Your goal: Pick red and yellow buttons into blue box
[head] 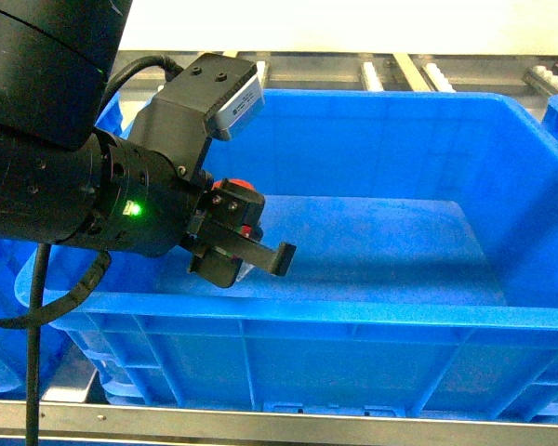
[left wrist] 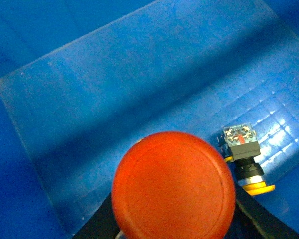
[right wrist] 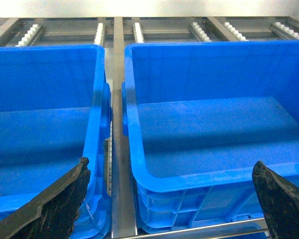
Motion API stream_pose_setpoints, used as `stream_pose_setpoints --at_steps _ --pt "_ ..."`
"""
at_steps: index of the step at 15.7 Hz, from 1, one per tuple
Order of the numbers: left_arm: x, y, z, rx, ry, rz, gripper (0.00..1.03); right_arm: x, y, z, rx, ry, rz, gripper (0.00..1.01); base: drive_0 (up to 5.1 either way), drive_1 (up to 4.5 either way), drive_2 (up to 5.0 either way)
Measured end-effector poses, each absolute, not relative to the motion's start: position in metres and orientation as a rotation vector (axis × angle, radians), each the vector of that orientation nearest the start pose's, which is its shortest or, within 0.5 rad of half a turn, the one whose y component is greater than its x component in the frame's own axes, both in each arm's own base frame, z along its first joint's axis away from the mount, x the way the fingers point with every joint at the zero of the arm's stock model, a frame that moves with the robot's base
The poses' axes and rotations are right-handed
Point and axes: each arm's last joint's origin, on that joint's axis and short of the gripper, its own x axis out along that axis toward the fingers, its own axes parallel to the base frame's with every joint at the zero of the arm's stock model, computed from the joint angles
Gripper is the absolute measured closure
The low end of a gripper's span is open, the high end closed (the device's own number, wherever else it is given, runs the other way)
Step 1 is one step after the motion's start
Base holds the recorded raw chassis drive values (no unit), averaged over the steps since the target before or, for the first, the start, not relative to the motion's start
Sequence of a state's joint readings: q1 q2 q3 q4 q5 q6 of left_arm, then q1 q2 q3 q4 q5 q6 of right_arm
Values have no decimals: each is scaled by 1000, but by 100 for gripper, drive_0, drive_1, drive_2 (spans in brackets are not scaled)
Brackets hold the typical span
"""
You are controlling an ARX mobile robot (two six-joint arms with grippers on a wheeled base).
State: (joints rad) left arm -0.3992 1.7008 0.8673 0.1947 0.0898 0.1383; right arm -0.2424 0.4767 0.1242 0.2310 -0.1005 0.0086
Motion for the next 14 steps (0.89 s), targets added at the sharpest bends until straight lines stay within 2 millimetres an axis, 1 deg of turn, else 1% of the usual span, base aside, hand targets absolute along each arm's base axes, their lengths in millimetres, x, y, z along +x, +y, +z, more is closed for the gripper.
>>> stream_pose_setpoints --at_steps 1,3,5,6,7,8,9,10,11,12,13,14 --pt "315 -136 170 229 566 -501 53 129 -29 185 29 119 -142 3 0 0 0" --pt "316 -135 184 211 455 -470 32 129 -29 185 29 119 -142 3 0 0 0" --pt "315 -120 201 166 368 -393 10 129 -29 185 29 119 -143 3 0 0 0" --pt "316 -116 207 148 328 -379 3 129 -29 185 29 120 -142 3 0 0 0" --pt "317 -106 209 146 291 -297 6 129 -29 185 29 118 -141 3 0 0 0" --pt "311 -97 210 138 241 -224 5 129 -29 185 29 120 -143 3 0 0 0" --pt "294 -86 218 122 168 -130 5 129 -29 185 29 120 -143 3 0 0 0" --pt "276 -82 232 97 61 -54 5 129 -29 185 29 119 -143 3 0 0 0" --pt "252 -76 244 48 -6 -1 5 129 -29 185 29 119 -142 3 0 0 0" --pt "232 -74 242 11 -21 35 5 129 -29 185 29 119 -143 3 0 0 0" --pt "213 -72 233 -9 -56 75 5 129 -29 185 29 119 -142 3 0 0 0" --pt "192 -66 219 4 -16 120 5 129 -29 185 29 119 -143 3 0 0 0"
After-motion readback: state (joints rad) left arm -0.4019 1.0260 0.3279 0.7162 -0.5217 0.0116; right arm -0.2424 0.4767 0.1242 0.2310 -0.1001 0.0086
